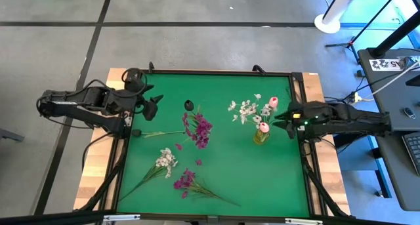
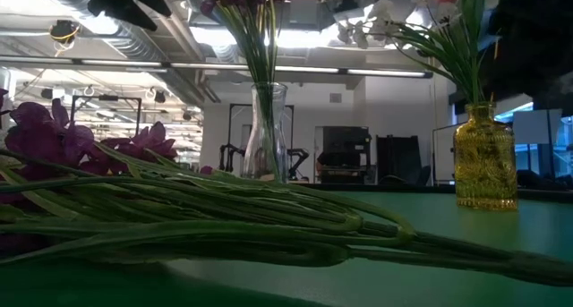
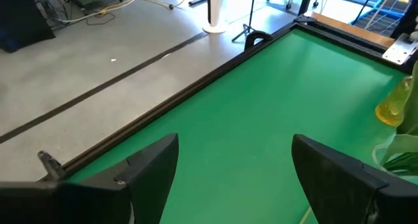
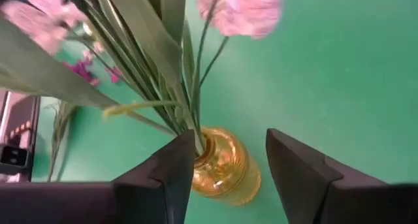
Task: Sort flowers into vase by color
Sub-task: Adjust the yellow vase, then put the black tulip into the transparent vase
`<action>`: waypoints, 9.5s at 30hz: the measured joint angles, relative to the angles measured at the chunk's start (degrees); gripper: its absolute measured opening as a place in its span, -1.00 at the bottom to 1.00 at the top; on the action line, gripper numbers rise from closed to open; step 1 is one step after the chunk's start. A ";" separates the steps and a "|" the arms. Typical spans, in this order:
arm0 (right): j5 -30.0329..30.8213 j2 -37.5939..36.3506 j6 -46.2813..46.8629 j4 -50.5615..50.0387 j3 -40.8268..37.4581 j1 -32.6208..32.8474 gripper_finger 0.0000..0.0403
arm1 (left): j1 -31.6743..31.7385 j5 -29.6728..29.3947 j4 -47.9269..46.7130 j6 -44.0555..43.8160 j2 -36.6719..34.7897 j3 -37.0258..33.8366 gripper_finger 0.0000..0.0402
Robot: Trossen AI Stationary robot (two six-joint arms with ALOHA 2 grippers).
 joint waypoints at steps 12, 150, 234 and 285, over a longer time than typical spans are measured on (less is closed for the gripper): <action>0.92 -13.76 -0.13 5.71 0.02 0.00 -0.06 | 0.00 -0.01 -1.21 -2.29 0.04 0.00 0.46; 48.76 50.00 41.61 20.71 -7.56 36.43 -0.06 | -0.02 -0.29 0.28 -3.49 3.06 -0.04 0.46; 67.02 42.51 34.05 6.64 7.50 50.93 -0.06 | -2.62 30.97 -2.57 -17.33 32.75 -23.32 0.21; 72.57 42.42 -2.83 7.42 26.22 50.93 -0.06 | -8.32 28.21 -39.39 -18.94 32.83 26.13 -0.99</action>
